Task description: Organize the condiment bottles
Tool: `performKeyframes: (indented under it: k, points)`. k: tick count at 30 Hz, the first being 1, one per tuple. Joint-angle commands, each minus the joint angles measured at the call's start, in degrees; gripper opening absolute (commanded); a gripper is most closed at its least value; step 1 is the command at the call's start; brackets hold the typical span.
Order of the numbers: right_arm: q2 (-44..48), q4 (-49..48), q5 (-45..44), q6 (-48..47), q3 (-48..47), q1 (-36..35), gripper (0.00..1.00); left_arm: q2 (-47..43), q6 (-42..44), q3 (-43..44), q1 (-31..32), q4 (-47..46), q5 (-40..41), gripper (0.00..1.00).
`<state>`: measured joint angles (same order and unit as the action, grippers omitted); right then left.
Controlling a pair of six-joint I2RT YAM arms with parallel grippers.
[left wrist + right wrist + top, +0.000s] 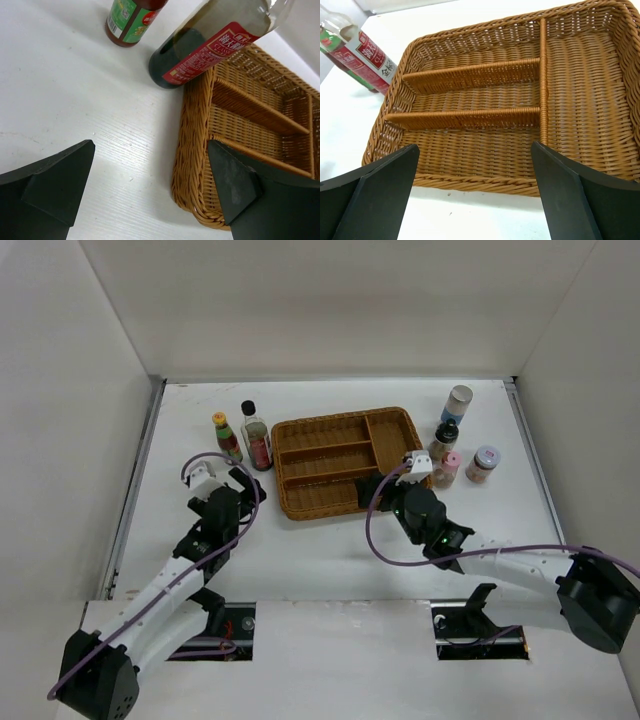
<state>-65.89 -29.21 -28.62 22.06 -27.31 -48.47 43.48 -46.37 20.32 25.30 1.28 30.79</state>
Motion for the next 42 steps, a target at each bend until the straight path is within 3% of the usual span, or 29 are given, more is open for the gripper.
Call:
performKeyframes:
  k: [1, 13, 14, 15, 16, 17, 18, 19, 20, 21, 22, 25, 27, 31, 42]
  points:
    - [0.93, -8.05, 1.28, -0.18, 1.11, -0.27, 1.0, 1.08, 1.63, 4.64, -0.38, 1.53, -0.02, 1.0]
    - [-2.31, -9.11, 7.17, 3.51, 0.94, -0.62, 1.0, 3.97, 18.75, 16.85, 2.68, -7.24, 6.82, 1.0]
    - [-2.58, -9.2, 7.87, 3.69, 0.94, -0.62, 0.93, 4.5, 20.25, 18.34, 3.65, -8.21, 7.96, 1.0]
    - [-2.58, -9.37, 8.49, 3.77, 0.94, -0.62, 0.76, 5.2, 22.09, 19.83, 4.44, -8.92, 9.19, 1.0]
    - [-2.67, -9.37, 8.67, 3.86, 0.94, -0.62, 0.47, 5.9, 24.03, 21.42, 5.06, -9.62, 10.07, 1.0]
    - [-2.67, -8.94, 8.58, 4.12, 0.86, -0.62, 0.29, 6.61, 25.7, 22.82, 5.59, -10.5, 10.08, 1.0]
    - [-2.67, -8.5, 8.5, 4.21, 0.59, -0.62, 0.22, 7.48, 27.28, 23.97, 6.03, -11.38, 10.08, 0.94]
    - [-2.75, -7.97, 8.67, 4.3, 0.42, -0.62, 0.22, 8.45, 28.52, 25.02, 6.38, -12.34, 10.26, 0.73]
    - [-2.75, -7.62, 8.5, 4.3, 0.33, -0.62, 0.24, 9.68, 29.4, 26.17, 6.73, -13.05, 10.78, 0.52]
    - [-2.75, -7.88, 8.41, 4.3, 0.41, -0.62, 0.3, 11.43, 30.02, 27.92, 6.74, -12.88, 10.61, 0.44]
    - [-2.75, -8.23, 8.41, 4.39, 0.68, -0.62, 0.41, 13.45, 30.8, 29.76, 6.3, -12.1, 10.0, 0.45]
    - [-2.75, -8.58, 8.85, 5.0, 0.86, -0.62, 0.74, 19.95, 32.83, 36.09, 6.3, -7.36, 8.15, 0.66]
    - [-2.58, -8.49, 8.76, 4.92, 0.94, -0.62, 0.85, 24.08, 32.83, 39.0, 5.68, -5.42, 7.98, 0.76]
    - [-2.75, -8.41, 9.2, 5.09, 1.12, -0.62, 0.89, 30.77, 32.92, 43.31, 3.49, -2.6, 8.15, 0.78]
    - [-3.19, -8.4, 10.08, 5.18, 0.68, -0.35, 0.89, 37.63, 32.66, 45.24, -0.47, -6.73, 6.75, 0.73]
